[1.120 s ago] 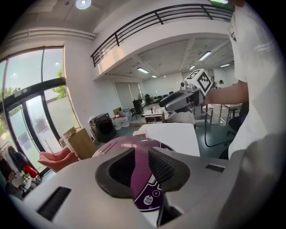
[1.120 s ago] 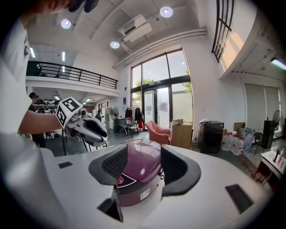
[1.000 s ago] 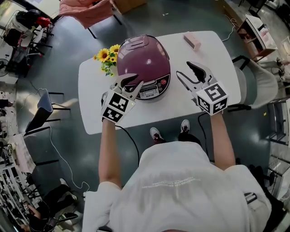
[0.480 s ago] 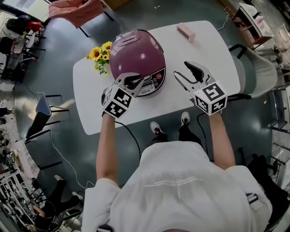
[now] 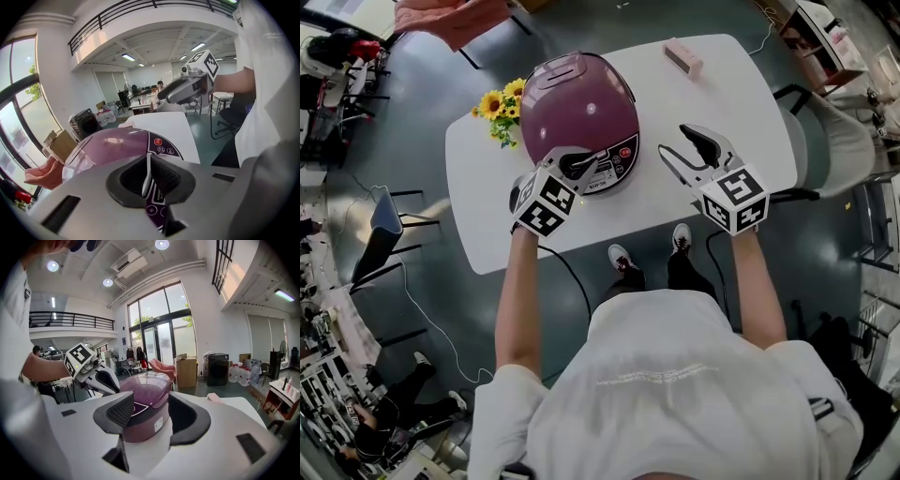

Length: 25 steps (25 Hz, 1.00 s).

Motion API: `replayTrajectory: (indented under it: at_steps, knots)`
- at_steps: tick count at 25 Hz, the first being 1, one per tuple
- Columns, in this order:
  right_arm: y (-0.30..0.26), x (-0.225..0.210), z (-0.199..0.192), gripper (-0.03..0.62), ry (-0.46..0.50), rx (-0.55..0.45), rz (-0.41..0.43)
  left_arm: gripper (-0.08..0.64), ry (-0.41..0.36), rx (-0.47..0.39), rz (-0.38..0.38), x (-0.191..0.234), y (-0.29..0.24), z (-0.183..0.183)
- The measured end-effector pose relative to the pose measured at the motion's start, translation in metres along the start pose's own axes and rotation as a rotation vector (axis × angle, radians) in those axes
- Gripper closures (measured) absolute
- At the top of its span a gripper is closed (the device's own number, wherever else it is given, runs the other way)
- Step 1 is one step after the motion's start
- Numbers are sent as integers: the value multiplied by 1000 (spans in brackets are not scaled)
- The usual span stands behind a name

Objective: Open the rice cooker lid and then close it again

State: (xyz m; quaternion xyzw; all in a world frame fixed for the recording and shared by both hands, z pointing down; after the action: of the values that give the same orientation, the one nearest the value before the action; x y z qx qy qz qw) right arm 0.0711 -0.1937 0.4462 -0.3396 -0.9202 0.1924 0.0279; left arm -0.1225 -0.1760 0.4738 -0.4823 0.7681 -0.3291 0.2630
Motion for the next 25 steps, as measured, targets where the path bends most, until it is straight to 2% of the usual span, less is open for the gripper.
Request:
replayTrajectory:
  at_steps: [8,12,16,25]
  knots:
    - [-2,-2,-3,368,1,8,2,525,3,39,-23,-1,-11,-3]
    - [-3,-3,-3,368,4,11,2,525,29,24,-22,0,-12,-4]
    - [-4,-3,-3,368,7,14,5,525,79,5,-7,1,-12,-6]
    - [-2,-3,-2,368,14,17,14,525,114,8,45,-2,-13,-5]
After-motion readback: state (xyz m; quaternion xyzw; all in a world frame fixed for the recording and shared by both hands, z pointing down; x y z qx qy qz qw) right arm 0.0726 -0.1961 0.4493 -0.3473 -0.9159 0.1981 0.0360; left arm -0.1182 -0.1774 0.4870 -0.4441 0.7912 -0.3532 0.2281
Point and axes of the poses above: the fingertips, and each gripper's own axes: y backward along the fingers, x to its left, z out of its top, the point moved 5 cm from there along y, backward along the fingers, and after that the axes turned 9 degrees about -z, right-handed, at the moved point
